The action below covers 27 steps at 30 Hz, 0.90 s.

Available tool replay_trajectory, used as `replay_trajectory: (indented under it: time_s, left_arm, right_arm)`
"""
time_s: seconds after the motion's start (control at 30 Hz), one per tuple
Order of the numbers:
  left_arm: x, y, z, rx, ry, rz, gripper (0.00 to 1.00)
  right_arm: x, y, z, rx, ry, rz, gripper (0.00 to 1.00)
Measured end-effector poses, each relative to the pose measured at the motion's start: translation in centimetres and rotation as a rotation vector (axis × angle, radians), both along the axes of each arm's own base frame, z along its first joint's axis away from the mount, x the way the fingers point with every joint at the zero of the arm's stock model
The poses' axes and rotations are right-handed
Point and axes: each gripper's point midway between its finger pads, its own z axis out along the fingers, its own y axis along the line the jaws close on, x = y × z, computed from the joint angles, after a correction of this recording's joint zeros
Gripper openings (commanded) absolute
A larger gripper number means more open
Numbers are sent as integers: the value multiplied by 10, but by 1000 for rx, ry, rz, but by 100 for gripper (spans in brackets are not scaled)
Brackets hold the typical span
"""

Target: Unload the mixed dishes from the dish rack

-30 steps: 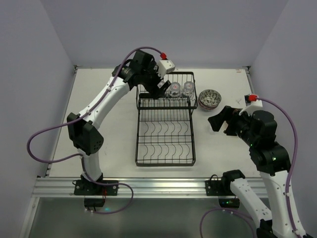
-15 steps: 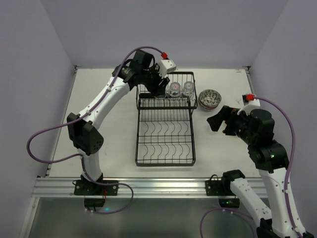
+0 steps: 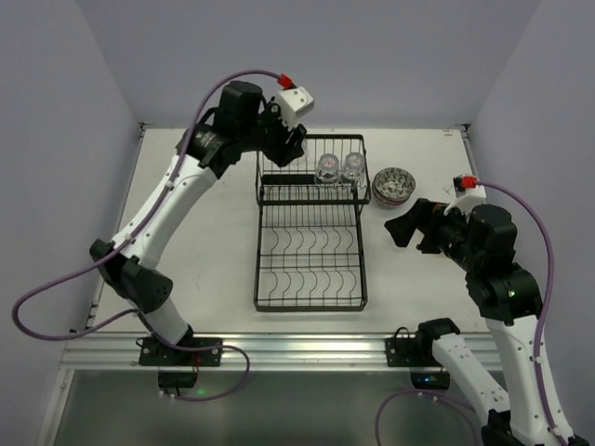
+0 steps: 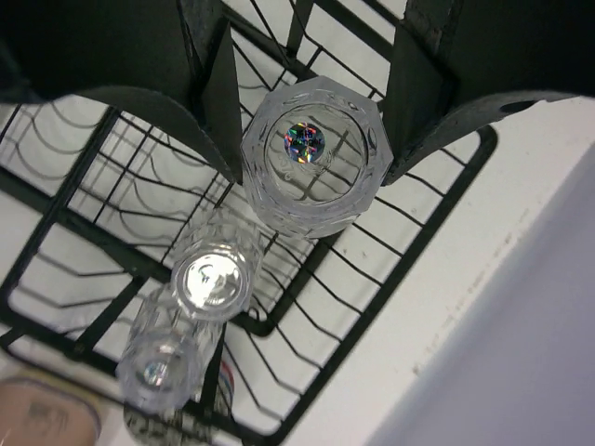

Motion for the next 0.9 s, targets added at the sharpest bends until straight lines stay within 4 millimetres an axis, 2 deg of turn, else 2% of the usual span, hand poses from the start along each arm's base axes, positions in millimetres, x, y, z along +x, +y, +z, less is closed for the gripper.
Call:
replay_trajectory:
  time_s: [0.1, 0.2, 0.3, 0.33, 0.4, 0.47, 0.53, 0.7, 0.8, 0.9]
  left_arm:
    - [-16, 7, 55, -137, -104, 38, 0]
    - [-44, 11, 103, -322, -171, 37, 0]
    - [-84, 10, 136, -564, -169, -17, 0]
    - [-98, 9, 140, -643, -150, -41, 0]
    - [-123, 6, 142, -811, -100, -89, 0]
    - [-142, 5, 129, -935, -2, -113, 0]
    - [-152, 1, 117, -1021, 87, -123, 0]
    - [-168, -9, 95, -1168, 285, -98, 0]
    - [-178, -8, 96, -1243, 339, -95, 0]
    - [-185, -7, 105, -1303, 364, -104, 0]
  right_arm:
    - [-2, 7, 9, 35, -30, 35, 99]
    - [-9, 25, 31, 119, -101, 121, 99]
    - [-22, 48, 61, 245, -189, 246, 99]
    - [-27, 56, 71, 293, -217, 296, 99]
    - [-37, 73, 90, 402, -260, 404, 98]
    - [-44, 86, 105, 497, -289, 495, 97]
    - [-52, 95, 116, 568, -294, 571, 96]
    - [-74, 119, 142, 649, -311, 715, 88]
    - [-83, 130, 153, 675, -322, 769, 81]
    - [-79, 140, 154, 684, -316, 777, 74]
